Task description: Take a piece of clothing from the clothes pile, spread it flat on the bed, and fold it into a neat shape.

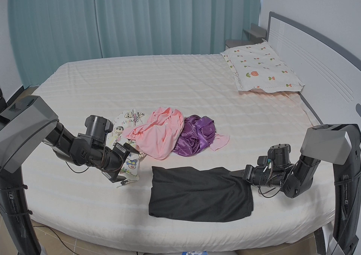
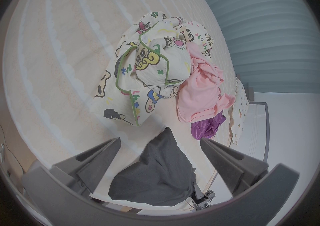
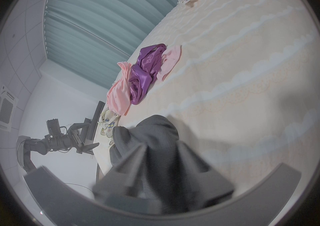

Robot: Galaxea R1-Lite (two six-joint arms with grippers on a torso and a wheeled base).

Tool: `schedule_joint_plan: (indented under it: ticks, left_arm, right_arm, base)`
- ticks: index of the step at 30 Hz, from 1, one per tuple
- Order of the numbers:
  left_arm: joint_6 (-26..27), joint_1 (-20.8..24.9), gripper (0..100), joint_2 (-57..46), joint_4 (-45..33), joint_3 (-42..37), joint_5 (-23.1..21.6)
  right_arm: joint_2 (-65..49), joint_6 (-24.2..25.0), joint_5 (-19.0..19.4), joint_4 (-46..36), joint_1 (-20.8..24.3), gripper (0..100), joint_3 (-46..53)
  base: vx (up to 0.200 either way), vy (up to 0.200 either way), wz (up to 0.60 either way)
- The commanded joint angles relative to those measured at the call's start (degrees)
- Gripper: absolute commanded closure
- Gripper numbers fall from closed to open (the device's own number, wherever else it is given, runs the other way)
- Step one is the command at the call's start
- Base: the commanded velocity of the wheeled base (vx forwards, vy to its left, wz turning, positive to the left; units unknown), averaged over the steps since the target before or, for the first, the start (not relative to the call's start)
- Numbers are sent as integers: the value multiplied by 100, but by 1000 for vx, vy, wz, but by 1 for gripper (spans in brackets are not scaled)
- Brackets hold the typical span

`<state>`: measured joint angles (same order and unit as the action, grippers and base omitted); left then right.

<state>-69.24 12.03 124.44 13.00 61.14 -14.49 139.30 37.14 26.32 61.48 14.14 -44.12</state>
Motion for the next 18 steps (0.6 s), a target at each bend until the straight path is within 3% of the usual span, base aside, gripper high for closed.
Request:
schedule_joint_plan:
  ticks: [1,9,18]
  left_arm:
    - [-2,1,0,10,1,-5,-1]
    - [-2,1,0,10,1,-5,-1]
    - [7,1,0,10,-8,-5,-1]
  right_arm:
    - [-26,21,5,13,-8,100,0]
    - [-35,320,-57,532,-140,100,8]
    - [150,293,-74,567,-430,100,-115]
  base:
    - [0,0,0]
    - [0,0,0]
    - [0,0,0]
